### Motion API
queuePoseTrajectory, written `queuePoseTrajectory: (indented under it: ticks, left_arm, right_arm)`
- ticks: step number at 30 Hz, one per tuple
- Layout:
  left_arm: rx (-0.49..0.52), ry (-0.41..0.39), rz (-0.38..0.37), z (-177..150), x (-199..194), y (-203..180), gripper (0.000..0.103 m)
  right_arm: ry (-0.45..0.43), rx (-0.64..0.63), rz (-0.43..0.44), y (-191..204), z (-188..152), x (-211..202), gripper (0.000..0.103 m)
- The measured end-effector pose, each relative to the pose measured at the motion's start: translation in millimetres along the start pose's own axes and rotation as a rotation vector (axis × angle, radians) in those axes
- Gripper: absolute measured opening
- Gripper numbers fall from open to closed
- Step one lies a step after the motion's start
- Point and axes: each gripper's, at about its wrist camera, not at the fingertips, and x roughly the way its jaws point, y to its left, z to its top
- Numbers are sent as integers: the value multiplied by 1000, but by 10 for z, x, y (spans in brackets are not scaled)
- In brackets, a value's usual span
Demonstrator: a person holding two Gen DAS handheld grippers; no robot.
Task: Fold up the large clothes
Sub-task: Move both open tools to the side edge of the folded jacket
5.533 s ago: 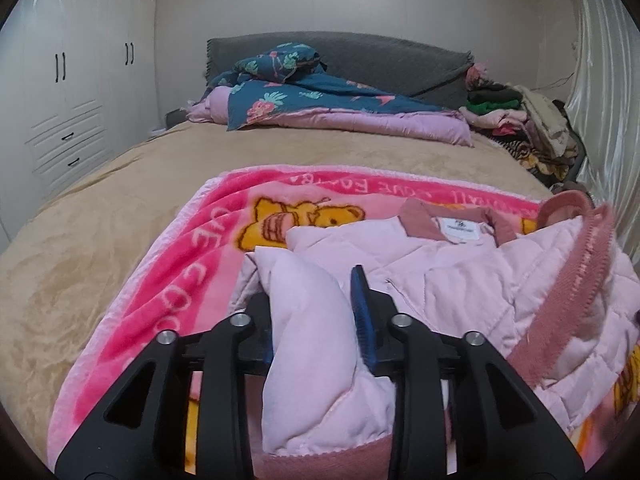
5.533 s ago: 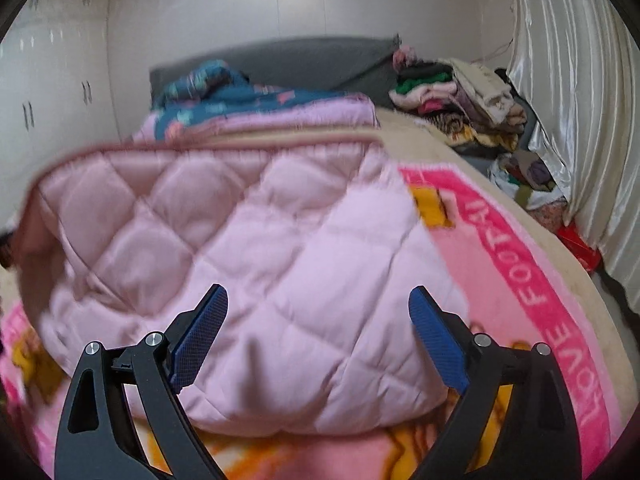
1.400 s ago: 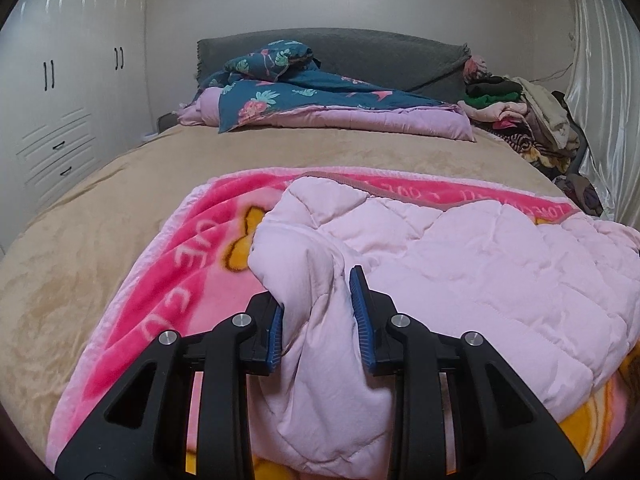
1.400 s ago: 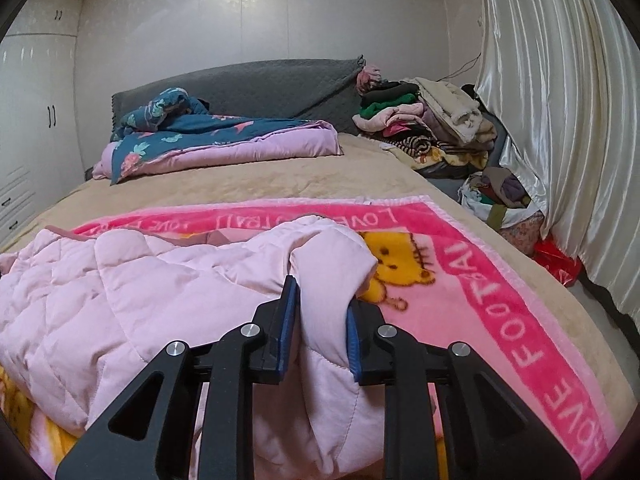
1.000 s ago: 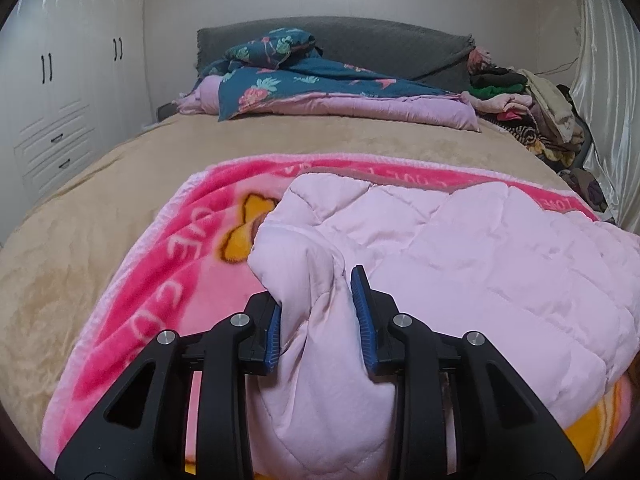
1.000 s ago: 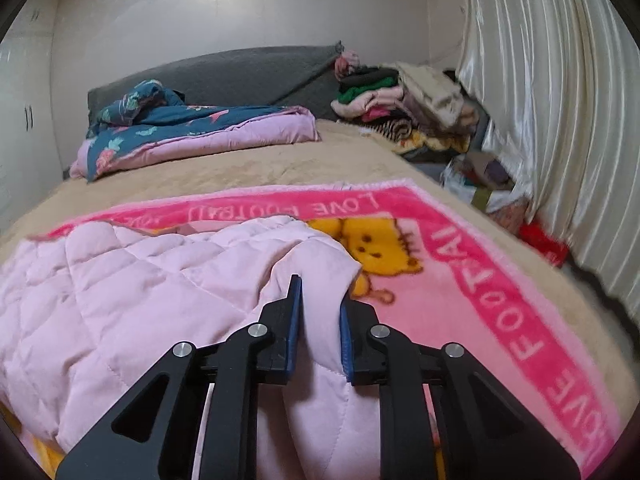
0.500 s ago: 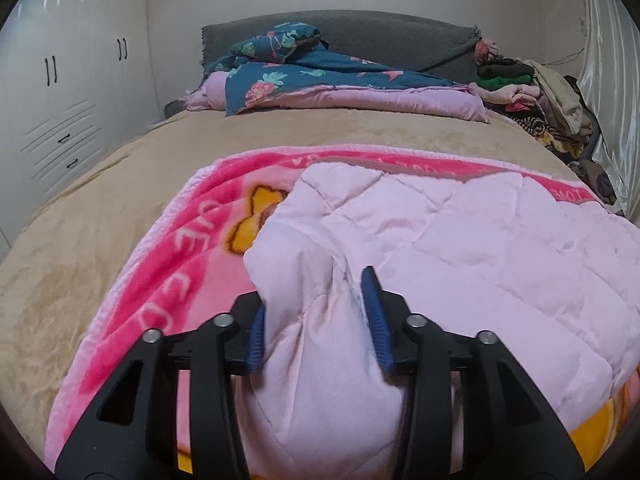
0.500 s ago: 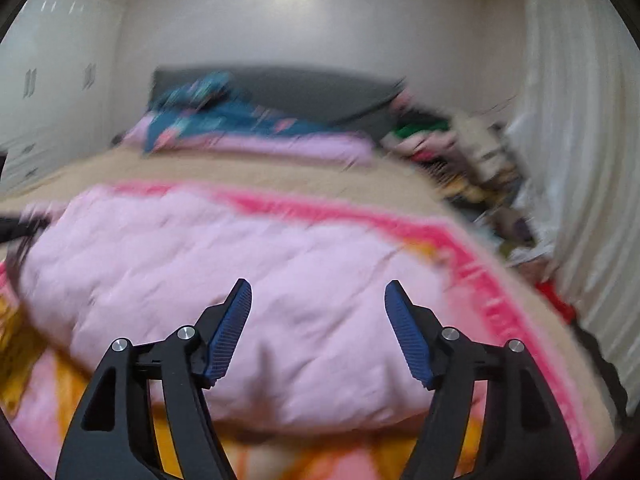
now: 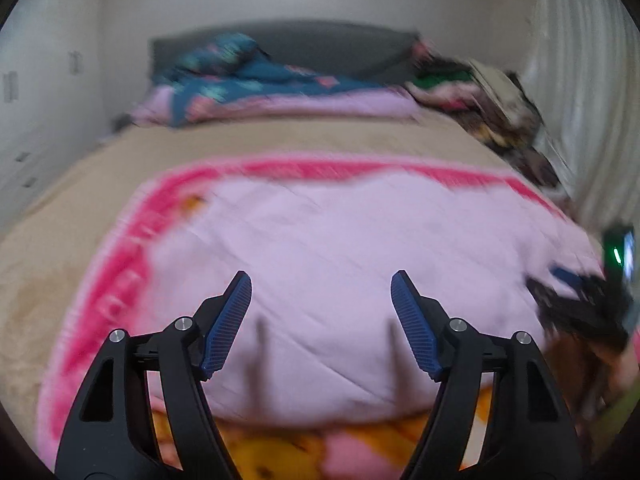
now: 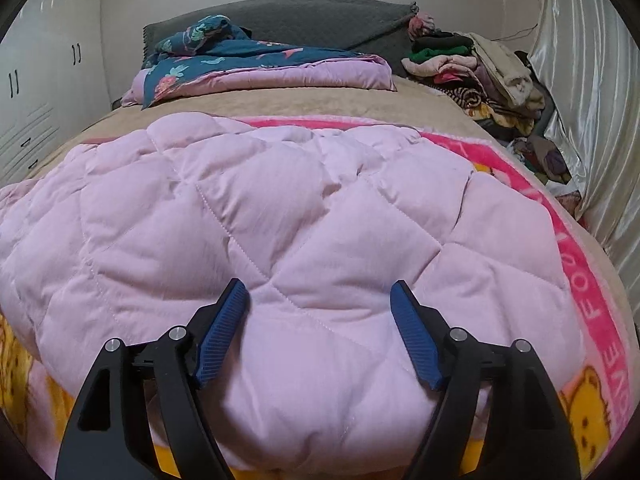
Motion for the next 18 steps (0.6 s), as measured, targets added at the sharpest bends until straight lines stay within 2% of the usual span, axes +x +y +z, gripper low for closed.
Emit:
queuePoseTrajectory:
  ticks: [1,3,5,8,13,18]
  left_arm:
    - [9,39,-24,-82,104,-88,64]
    - [31,79,-17,-181,263,-193,66]
    - [69,90,22,-269,410,-262,67]
    - [34,100,-2,-323,539,-176,70]
    - [4,110,-36,-330,562,-87,72]
    - [-19,100,-52,-278,461,-71,72]
  right_arm:
    - [0,2,0,4,-8,-3,74]
    - [-3,3,0,-8,-25,-19,74]
    - [-4,2,-2,-2,-35,-15,74]
    - [-1,4,-7,0,-26,-22,75]
    - [8,24,-19,16,-2,-94,77]
    - [-27,55,1,-44,-40,-316,87]
